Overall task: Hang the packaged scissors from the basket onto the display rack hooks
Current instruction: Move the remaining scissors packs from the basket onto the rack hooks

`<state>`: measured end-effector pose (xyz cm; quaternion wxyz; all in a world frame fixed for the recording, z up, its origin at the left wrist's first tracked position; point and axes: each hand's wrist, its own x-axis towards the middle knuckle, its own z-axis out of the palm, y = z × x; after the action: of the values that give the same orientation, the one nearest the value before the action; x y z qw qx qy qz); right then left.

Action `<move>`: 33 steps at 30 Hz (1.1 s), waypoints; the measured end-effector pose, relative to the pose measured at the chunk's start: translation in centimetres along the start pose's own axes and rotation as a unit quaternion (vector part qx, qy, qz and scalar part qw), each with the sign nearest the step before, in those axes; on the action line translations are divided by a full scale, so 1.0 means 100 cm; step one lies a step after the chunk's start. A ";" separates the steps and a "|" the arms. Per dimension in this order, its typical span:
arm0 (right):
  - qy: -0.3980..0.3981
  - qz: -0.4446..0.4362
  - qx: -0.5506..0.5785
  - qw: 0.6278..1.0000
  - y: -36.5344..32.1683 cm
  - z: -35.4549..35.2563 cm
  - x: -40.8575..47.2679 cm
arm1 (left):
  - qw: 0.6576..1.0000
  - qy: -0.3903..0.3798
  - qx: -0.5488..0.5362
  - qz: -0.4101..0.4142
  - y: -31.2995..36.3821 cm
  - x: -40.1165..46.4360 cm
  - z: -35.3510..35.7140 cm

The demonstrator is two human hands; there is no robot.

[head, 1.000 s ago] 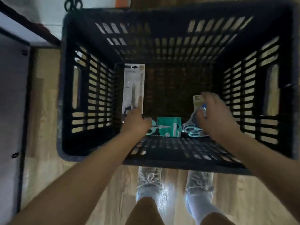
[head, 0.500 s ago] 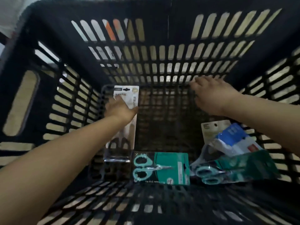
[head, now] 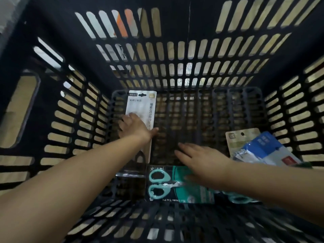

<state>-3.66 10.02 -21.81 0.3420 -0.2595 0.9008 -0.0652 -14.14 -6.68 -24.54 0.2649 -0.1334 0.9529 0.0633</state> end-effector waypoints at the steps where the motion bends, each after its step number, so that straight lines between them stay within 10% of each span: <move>1: -0.008 -0.011 -0.005 1.000 -0.003 0.004 0.000 | 1.000 0.004 0.002 0.012 -0.002 -0.002 0.003; 27: 0.009 0.040 0.178 0.983 -0.037 0.003 0.000 | 0.996 0.009 -0.089 -0.006 0.000 0.001 -0.004; 33: 0.027 0.008 0.059 0.998 -0.016 -0.026 0.006 | 0.996 0.017 -0.087 0.000 -0.003 0.001 -0.004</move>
<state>-5.03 8.16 -19.74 0.3329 -0.2296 0.9064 -0.1220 -14.28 -7.03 -24.27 0.2356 -0.1574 0.9482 0.1437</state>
